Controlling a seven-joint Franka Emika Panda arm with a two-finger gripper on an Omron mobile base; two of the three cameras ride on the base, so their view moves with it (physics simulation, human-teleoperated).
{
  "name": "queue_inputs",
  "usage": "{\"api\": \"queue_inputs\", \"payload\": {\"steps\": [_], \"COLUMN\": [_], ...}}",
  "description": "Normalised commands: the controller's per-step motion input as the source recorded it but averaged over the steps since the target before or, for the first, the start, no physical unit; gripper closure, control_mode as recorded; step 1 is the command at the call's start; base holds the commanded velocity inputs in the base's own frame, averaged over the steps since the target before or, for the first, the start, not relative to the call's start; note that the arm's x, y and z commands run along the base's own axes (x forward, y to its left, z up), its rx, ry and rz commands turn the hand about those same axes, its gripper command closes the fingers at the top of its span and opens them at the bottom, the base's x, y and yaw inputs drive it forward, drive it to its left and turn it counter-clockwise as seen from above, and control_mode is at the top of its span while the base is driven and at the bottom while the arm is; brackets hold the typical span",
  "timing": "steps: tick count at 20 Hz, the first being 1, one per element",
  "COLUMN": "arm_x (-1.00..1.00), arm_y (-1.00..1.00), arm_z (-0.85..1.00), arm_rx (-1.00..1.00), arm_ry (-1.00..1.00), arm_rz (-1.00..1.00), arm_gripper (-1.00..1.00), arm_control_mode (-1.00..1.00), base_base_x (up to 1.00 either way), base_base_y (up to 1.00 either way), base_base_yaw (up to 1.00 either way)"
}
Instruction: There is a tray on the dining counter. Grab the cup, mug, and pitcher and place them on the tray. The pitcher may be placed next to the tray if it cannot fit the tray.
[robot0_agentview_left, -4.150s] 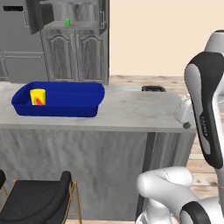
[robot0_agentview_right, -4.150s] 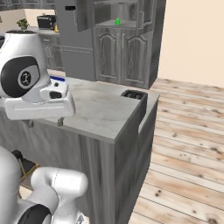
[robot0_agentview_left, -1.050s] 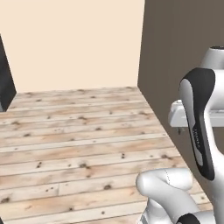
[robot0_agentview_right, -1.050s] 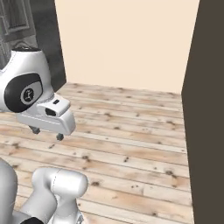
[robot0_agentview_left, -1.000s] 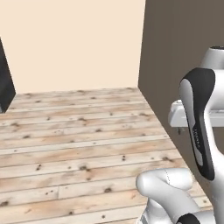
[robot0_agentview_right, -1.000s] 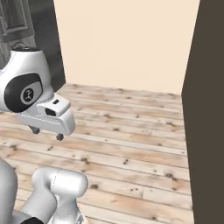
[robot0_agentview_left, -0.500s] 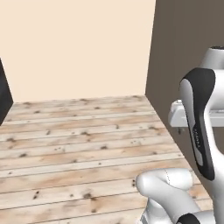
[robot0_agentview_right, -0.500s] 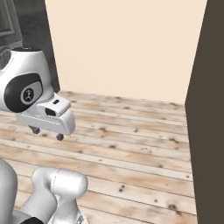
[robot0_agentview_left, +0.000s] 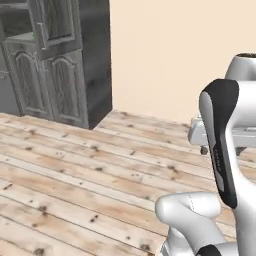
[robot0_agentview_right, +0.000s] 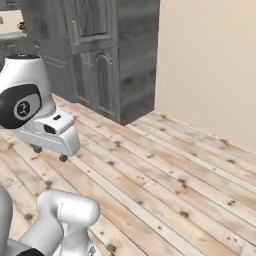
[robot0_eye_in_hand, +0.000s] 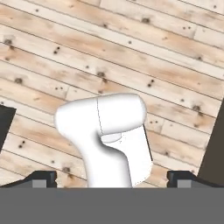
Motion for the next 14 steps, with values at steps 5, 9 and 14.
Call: {"api": "queue_inputs", "payload": {"steps": [5, 9, 14], "arm_x": [0.00, 0.00, 0.00], "arm_y": [0.00, 0.00, 0.00], "arm_z": [0.00, 0.00, 0.00], "arm_rx": [0.00, 0.00, 0.00], "arm_ry": [0.00, 0.00, 0.00], "arm_rz": [0.00, 0.00, 0.00], "arm_gripper": [-1.00, -1.00, -1.00], "arm_control_mode": [1.00, 1.00, 1.00], "base_base_x": [0.98, 1.00, 1.00], "base_base_y": [-0.03, -0.07, -0.22], "base_base_yaw": [1.00, 0.97, 0.83]}}
